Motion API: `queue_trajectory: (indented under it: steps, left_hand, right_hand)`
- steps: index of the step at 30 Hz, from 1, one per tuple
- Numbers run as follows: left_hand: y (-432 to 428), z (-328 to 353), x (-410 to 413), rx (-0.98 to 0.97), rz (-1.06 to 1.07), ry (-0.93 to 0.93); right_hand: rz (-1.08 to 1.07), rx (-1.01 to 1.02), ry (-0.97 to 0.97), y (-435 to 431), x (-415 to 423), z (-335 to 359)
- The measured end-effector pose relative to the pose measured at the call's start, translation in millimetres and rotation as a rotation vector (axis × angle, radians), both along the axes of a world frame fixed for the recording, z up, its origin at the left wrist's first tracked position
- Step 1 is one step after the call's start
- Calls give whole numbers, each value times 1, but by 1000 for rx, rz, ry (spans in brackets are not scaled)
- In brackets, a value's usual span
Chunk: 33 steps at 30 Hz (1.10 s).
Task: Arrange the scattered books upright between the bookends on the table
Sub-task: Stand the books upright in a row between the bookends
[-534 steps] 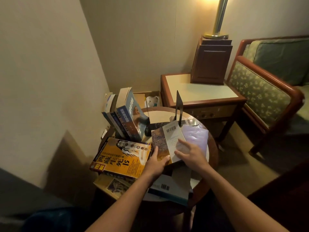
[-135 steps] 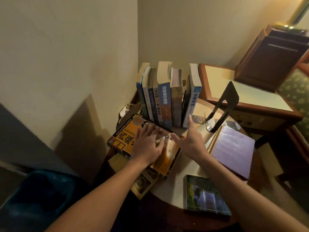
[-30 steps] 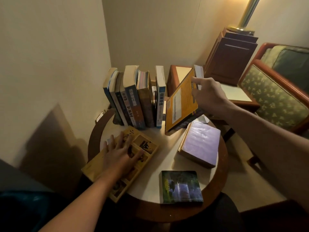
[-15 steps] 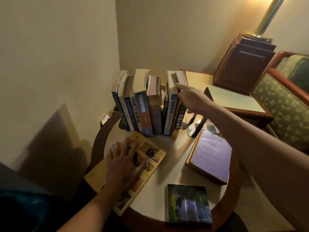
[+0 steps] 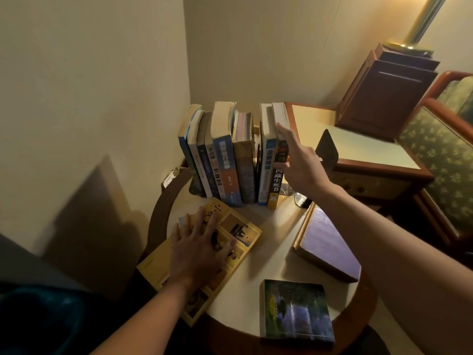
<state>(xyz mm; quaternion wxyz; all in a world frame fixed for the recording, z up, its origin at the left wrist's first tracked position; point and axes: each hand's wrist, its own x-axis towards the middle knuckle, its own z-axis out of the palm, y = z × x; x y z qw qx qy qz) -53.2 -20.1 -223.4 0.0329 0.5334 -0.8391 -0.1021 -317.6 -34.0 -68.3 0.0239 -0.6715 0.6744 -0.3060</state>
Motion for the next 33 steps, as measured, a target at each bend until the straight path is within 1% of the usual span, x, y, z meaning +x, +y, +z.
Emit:
queue_trajectory:
  steps: [4,12,21,24,28,33]
  left_hand:
    - [0,-1,0,-28,-2,24]
    - [-1,-1,0,-38,-2,8]
    - [-2,3,-2,30,18,3]
    - [-1,3,-1,13,27,-11]
    - [0,0,1,13,28,18]
    - [8,0,15,41,46,48]
  right_hand:
    - [-3,-25,31,-7,1,-3]
    - [-7,-78,95,-11,-2,-12]
    - [-74,-51,-8,8,2,-24]
    - [-58,-38,5,21,-1,-27]
    - [-43,36,3,49,-3,-33]
    - [-114,217,69,93,-7,-49]
